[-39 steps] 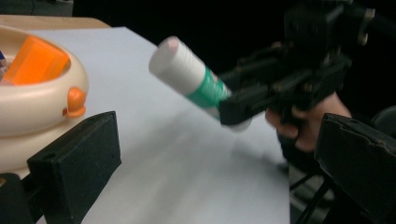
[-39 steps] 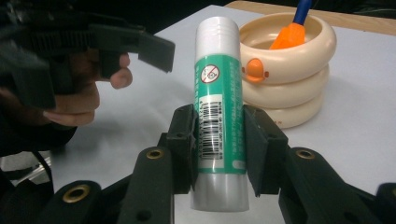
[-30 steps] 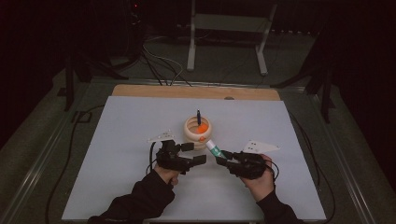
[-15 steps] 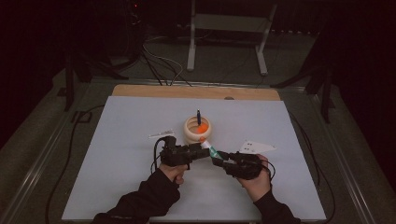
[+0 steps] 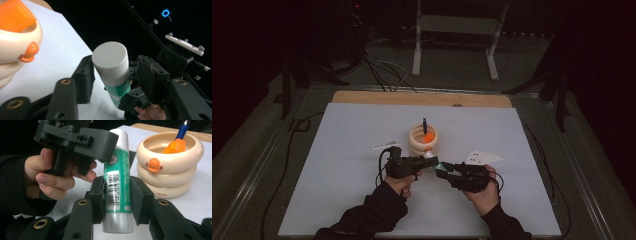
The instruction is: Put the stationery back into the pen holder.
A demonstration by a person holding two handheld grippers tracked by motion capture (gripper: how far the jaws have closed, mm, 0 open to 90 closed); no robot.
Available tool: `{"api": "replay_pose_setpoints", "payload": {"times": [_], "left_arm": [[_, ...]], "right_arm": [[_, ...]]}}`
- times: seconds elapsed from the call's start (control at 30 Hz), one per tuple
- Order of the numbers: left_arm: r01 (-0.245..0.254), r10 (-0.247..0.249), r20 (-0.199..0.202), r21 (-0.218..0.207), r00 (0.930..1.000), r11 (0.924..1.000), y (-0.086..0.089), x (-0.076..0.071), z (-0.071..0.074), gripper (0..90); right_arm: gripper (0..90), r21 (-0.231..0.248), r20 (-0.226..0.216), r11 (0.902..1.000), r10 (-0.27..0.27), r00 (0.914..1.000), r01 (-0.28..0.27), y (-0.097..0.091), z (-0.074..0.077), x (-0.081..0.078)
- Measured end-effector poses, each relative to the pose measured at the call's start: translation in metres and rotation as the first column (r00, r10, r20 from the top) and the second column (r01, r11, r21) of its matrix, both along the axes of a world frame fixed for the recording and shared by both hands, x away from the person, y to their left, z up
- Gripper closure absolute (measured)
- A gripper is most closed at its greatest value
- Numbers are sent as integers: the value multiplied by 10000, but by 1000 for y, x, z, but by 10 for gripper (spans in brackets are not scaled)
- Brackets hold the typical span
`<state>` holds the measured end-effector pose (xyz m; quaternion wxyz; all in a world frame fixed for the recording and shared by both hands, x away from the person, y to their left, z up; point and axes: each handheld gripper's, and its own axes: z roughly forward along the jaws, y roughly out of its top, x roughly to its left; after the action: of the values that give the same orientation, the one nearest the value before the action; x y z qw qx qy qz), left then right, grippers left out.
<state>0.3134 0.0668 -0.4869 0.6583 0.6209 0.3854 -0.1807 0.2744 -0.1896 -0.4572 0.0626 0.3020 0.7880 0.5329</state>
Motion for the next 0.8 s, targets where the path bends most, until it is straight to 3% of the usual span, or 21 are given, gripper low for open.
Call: {"api": "replay_pose_setpoints", "payload": {"times": [0.2,0.47,0.6,0.8], "left_arm": [[11,-14,-132,-236,9999,9997,1,2,-2,617],[-1,3,190,-119,9998,9999,1,-2,1,650],[10,-19,587,152,9983,9999,0,-4,5,660],[9,-83,1099,678,9939,9977,2,-5,13,662]], "right_arm": [[657,12,-7,9999,101,9999,-101,-1,0,0],[655,-111,59,9997,219,9997,-219,1,-2,-1],[644,-306,211,9992,281,9994,-274,4,-1,-1],[495,-419,150,9990,158,9998,-151,1,-3,0]]}}
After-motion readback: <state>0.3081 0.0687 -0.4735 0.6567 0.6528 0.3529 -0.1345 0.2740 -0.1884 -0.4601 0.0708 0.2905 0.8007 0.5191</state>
